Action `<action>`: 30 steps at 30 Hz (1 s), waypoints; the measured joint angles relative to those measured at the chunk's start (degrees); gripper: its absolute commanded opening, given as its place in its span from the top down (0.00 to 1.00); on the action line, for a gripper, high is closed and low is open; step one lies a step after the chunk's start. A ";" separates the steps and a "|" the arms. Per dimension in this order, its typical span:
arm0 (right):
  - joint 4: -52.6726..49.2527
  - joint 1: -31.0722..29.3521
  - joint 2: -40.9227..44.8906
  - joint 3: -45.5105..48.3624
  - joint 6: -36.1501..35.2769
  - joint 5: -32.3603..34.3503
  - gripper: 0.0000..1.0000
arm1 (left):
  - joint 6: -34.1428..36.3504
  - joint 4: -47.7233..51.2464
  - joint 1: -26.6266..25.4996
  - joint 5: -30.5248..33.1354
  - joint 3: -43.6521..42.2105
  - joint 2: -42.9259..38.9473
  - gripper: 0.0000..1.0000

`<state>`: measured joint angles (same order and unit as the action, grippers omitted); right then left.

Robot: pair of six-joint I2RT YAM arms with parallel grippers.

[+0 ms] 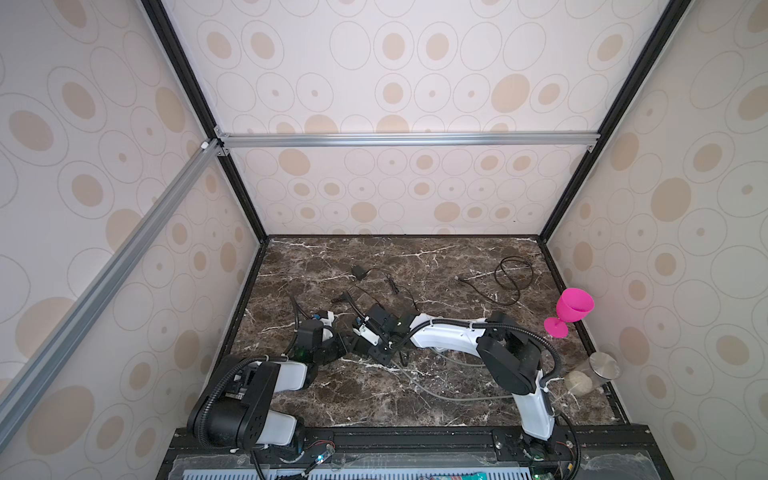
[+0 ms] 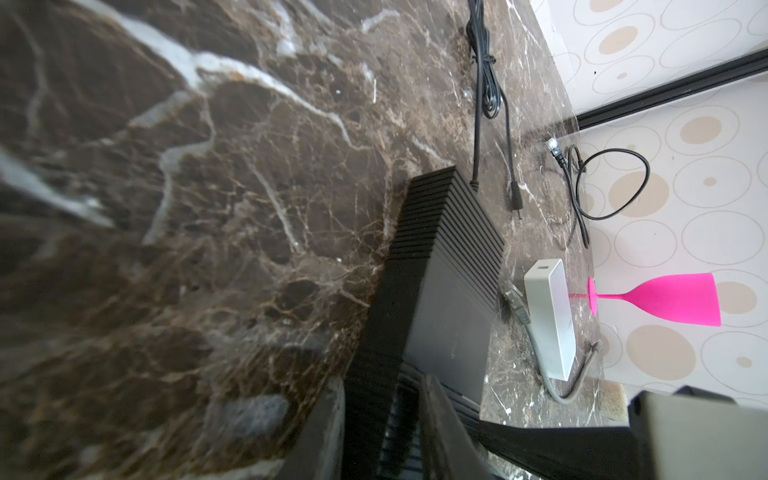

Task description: Insert the plug into the switch port

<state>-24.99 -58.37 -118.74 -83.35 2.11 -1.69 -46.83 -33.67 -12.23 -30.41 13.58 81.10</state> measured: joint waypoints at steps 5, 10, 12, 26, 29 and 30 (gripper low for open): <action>1.31 0.20 -0.09 0.04 -0.02 -0.24 1.00 | 0.20 0.15 0.00 1.40 -0.09 -0.50 0.70; 4.22 0.20 0.55 2.08 -0.02 -0.22 1.00 | 0.50 0.46 0.00 1.92 -0.07 -0.74 0.71; 5.60 0.20 1.05 3.19 -0.02 -0.22 1.00 | 0.59 0.48 0.00 1.92 -0.07 -0.74 0.71; 9.51 0.17 3.89 8.17 0.44 0.39 1.00 | 3.63 6.78 -3.02 4.90 2.49 -2.49 0.79; 8.83 0.17 4.04 8.20 0.42 0.63 1.00 | 4.52 7.15 -4.61 6.34 3.39 -1.64 0.77; 8.57 0.20 4.07 8.20 0.42 0.68 1.00 | 4.76 7.02 -5.09 6.71 3.67 -1.16 0.77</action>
<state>-16.43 -58.17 -114.67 -75.16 2.52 -1.02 -42.06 -26.65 -17.32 -23.70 17.26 79.94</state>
